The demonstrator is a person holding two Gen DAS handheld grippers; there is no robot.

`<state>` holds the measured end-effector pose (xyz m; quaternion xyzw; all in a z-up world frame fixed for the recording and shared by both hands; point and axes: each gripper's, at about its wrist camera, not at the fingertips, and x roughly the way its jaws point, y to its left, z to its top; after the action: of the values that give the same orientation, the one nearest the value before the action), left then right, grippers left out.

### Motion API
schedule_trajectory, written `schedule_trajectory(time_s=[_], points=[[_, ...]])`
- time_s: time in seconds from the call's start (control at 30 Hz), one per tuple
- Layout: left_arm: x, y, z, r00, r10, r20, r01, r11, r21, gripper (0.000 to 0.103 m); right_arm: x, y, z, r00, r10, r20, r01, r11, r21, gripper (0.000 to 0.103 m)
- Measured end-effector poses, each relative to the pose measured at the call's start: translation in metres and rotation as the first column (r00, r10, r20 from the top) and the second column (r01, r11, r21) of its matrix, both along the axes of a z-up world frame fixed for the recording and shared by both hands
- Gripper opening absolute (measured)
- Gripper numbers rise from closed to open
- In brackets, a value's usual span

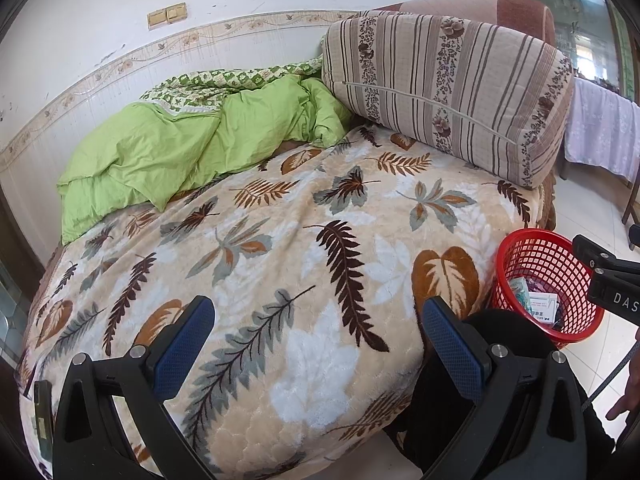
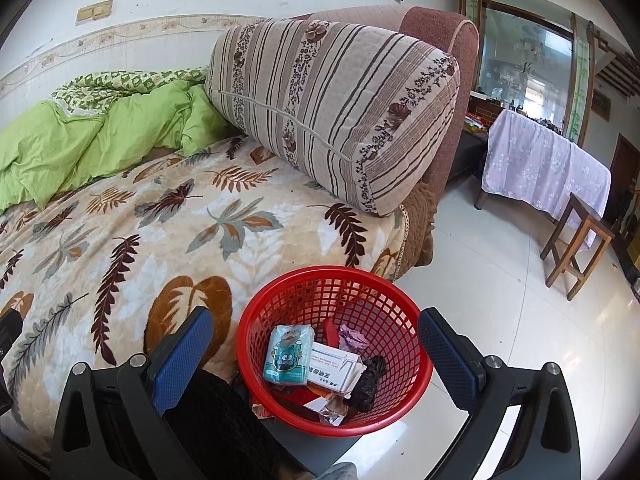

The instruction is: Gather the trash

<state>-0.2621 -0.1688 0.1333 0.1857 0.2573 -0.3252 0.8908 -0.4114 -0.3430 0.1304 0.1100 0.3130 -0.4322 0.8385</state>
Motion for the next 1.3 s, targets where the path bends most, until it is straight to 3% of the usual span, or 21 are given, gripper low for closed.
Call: schedule_trajectory(time_s=[1.3], points=[[0.0006, 0.0016, 0.0005, 1.0, 0.001, -0.003, -0.001, 1.0, -0.005, 0.103, 0.0011, -0.0029, -0.002, 1.0, 0.001, -0.003, -0.001, 1.0, 0.015, 0.102]])
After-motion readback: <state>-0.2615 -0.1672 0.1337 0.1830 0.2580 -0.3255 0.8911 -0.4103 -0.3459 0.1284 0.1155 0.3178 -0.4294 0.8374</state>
